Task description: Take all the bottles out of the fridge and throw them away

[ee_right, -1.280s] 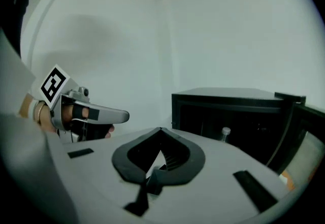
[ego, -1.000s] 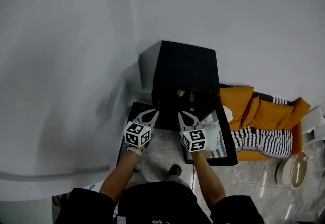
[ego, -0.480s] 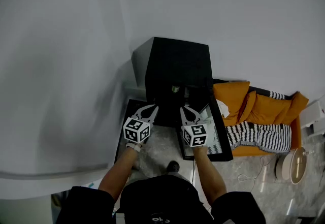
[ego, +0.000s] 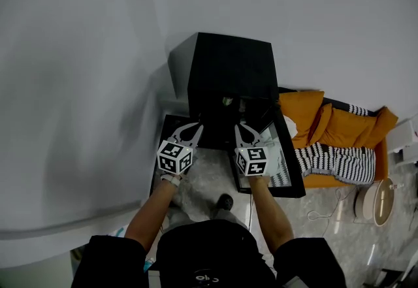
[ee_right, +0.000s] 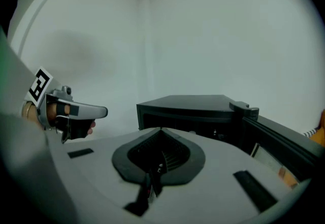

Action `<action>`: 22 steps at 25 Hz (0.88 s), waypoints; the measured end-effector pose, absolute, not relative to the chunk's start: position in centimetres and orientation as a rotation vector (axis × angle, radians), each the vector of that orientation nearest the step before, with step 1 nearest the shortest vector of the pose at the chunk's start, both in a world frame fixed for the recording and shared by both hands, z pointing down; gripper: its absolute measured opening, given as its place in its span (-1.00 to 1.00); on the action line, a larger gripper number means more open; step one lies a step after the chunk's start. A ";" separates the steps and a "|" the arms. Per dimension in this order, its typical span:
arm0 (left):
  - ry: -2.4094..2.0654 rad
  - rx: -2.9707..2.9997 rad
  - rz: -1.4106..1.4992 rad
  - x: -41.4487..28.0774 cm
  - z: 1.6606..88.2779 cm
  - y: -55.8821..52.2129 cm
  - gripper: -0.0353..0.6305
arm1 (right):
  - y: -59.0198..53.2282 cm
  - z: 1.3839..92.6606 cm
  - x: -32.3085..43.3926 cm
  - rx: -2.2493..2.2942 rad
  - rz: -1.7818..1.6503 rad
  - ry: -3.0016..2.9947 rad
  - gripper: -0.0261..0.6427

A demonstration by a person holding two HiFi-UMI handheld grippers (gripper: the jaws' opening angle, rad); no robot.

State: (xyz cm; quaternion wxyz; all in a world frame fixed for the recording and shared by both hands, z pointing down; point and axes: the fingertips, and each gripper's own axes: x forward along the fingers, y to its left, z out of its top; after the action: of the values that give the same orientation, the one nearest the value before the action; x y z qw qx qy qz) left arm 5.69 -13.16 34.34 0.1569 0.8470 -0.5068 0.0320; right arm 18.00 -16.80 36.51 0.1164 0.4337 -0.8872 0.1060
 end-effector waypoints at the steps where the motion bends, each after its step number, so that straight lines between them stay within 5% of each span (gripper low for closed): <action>1: -1.447 2.424 0.093 5.7 34.6 -13.1 -0.88 | -16.9 37.1 18.1 1.282 0.322 -2.586 -0.90; 22: -1.349 2.466 0.130 5.6 43.1 -16.1 -0.88 | -23.0 47.6 16.4 1.375 0.329 -2.493 -0.90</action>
State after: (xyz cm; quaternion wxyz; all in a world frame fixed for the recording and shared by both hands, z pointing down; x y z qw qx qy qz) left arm 5.61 -16.06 43.06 0.1634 0.8646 -0.4729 0.0456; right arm 16.39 -23.02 47.62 0.1372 0.4752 -0.8616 0.1137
